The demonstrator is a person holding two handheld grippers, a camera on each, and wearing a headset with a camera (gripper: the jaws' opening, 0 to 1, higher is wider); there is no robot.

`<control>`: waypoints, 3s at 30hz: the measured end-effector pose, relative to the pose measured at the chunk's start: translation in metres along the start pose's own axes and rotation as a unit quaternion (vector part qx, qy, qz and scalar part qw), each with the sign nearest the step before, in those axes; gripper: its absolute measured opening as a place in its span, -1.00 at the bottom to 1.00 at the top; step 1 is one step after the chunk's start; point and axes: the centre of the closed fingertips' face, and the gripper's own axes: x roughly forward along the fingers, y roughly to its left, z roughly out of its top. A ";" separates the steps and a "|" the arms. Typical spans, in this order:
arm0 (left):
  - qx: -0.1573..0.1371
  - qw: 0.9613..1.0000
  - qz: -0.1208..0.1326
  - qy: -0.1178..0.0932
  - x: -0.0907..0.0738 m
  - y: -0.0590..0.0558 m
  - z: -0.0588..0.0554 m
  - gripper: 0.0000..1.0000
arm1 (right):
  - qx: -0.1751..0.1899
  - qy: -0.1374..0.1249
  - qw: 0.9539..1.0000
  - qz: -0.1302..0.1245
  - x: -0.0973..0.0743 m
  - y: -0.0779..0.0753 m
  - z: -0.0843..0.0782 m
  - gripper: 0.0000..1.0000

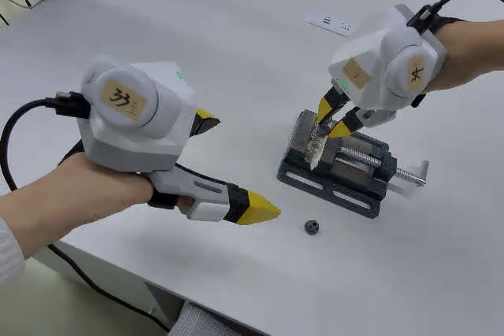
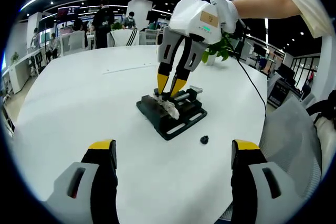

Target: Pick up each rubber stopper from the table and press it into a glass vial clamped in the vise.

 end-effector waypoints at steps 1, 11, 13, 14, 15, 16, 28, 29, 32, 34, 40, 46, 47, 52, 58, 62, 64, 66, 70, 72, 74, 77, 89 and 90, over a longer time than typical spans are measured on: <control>0.000 1.000 0.000 0.000 0.000 0.000 0.000 0.79 | 0.000 0.000 1.000 0.000 0.000 0.000 0.000 -0.90; -0.002 1.000 -0.004 0.001 0.000 -0.001 -0.001 0.77 | 0.007 0.006 1.000 0.003 0.001 -0.002 -0.002 -0.89; -0.002 1.000 -0.004 0.002 0.000 -0.001 -0.002 0.77 | 0.009 0.008 1.000 0.005 0.002 -0.003 -0.003 -0.89; -0.001 1.000 -0.004 0.001 0.000 -0.001 -0.002 0.77 | 0.015 0.009 1.000 0.007 0.003 -0.004 -0.003 -0.89; -0.001 1.000 -0.004 0.002 0.000 -0.001 -0.001 0.77 | 0.013 0.010 1.000 0.009 0.003 -0.004 -0.004 -0.90; -0.001 1.000 -0.004 0.002 0.000 0.000 -0.001 0.77 | 0.013 0.011 1.000 0.012 0.003 -0.004 -0.004 -0.90; 0.000 1.000 -0.006 0.001 0.000 0.002 -0.001 0.76 | 0.119 0.009 0.993 0.026 0.005 -0.009 -0.005 -0.91; 0.000 1.000 -0.006 0.001 0.001 0.002 0.000 0.76 | 0.132 0.008 0.991 0.026 0.006 -0.010 -0.005 -0.91; 0.002 1.000 -0.008 0.002 0.002 0.000 0.001 0.76 | 0.151 0.008 0.988 0.026 0.006 -0.010 -0.006 -0.91; 0.002 1.000 -0.009 0.001 0.002 0.000 0.001 0.76 | 0.164 0.009 0.986 0.026 0.006 -0.010 -0.006 -0.92; 0.003 1.000 -0.010 -0.001 0.002 0.000 0.003 0.76 | 0.191 0.014 0.981 0.022 0.007 -0.009 -0.005 -0.92; 0.001 1.000 -0.008 -0.003 0.001 -0.001 0.001 0.75 | 0.164 -0.001 0.986 0.005 0.006 -0.007 -0.004 -0.93; 0.001 1.000 -0.008 -0.002 0.001 -0.001 0.001 0.75 | 0.161 -0.003 0.987 0.003 0.006 -0.006 -0.004 -0.93; 0.002 1.000 -0.007 -0.002 0.000 -0.001 0.001 0.75 | 0.189 -0.016 0.982 -0.005 0.006 -0.008 -0.005 -0.93; 0.002 1.000 -0.006 -0.004 0.000 0.000 0.002 0.74 | 0.211 -0.033 0.976 -0.033 0.007 -0.009 -0.008 -0.93; 0.002 1.000 -0.007 -0.004 0.001 0.000 0.003 0.74 | 0.209 -0.047 0.975 -0.051 0.006 -0.006 -0.006 -0.94; 0.002 1.000 -0.008 -0.004 0.001 -0.001 0.003 0.74 | 0.206 -0.046 0.976 -0.053 0.007 -0.007 -0.005 -0.94; 0.003 1.000 -0.008 -0.004 0.001 -0.001 0.003 0.74 | 0.195 -0.043 0.978 -0.054 0.007 -0.007 -0.005 -0.94; 0.001 1.000 -0.006 -0.005 0.000 0.001 0.003 0.73 | 0.180 -0.042 0.981 -0.056 0.007 -0.007 -0.006 -0.94; 0.000 1.000 -0.005 -0.006 -0.001 0.001 0.002 0.73 | 0.177 -0.046 0.981 -0.057 0.006 -0.007 -0.006 -0.94; 0.000 1.000 -0.004 -0.006 -0.002 0.001 0.002 0.73 | 0.168 -0.048 0.983 -0.061 0.006 -0.006 -0.005 -0.94; -0.001 1.000 -0.004 -0.005 -0.002 0.001 0.001 0.73 | 0.162 -0.051 0.983 -0.066 0.005 -0.005 -0.005 -0.94; 0.001 1.000 -0.004 -0.005 -0.003 0.000 0.003 0.71 | 0.142 -0.052 0.987 -0.059 0.005 -0.008 -0.005 -0.90; 0.001 1.000 -0.004 -0.006 -0.003 0.000 0.003 0.71 | 0.146 -0.055 0.986 -0.060 0.005 -0.007 -0.005 -0.89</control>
